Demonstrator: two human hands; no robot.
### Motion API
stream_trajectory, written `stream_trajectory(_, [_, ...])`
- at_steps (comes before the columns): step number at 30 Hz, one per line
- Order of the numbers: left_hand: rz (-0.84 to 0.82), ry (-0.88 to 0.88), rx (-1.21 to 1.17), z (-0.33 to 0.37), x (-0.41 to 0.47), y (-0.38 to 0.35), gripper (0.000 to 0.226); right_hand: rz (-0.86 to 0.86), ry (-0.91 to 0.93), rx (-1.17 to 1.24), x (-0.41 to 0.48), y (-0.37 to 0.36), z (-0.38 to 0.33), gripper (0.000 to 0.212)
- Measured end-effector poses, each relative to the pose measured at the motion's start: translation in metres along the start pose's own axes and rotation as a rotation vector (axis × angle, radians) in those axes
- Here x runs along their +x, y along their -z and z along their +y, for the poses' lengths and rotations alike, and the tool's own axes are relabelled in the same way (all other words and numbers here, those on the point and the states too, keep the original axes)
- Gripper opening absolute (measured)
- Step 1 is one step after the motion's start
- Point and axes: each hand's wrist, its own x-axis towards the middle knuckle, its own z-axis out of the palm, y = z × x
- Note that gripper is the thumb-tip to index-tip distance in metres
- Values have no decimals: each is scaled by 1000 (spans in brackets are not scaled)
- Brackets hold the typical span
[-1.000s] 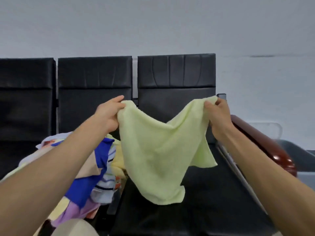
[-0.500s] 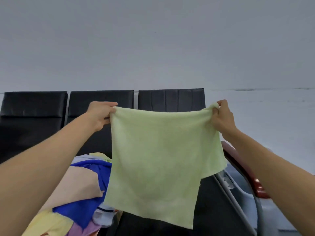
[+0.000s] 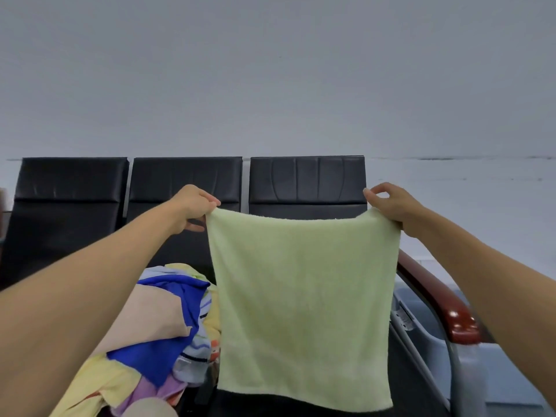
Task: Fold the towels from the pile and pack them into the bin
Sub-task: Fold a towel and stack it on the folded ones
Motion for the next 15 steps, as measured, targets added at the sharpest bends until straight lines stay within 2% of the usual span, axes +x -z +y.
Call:
stream_trajectory(3, [-109, 55, -89, 1, -3, 6, 17, -206, 8, 34, -8, 8, -5, 47])
stream_trajectory(6, [-232, -5, 2, -3, -4, 14, 24, -373, 85, -132, -13, 10, -5, 36])
stream_trajectory(8, [-165, -102, 174, -4, -3, 10, 24, -313, 138, -339, -10, 5, -4, 29])
stream_trajectory(10, [-8, -196, 308, -3, -2, 2, 20, -175, 198, -544, -10, -4, -5, 25])
stream_trajectory(13, [171, -239, 318, 1, 2, -3, 21, 17, 322, -664, -5, -12, -5, 24])
stream_trajectory(15, [210, -251, 316, 4, 5, -1, 23, 101, 366, -746, -2, -14, -7, 21])
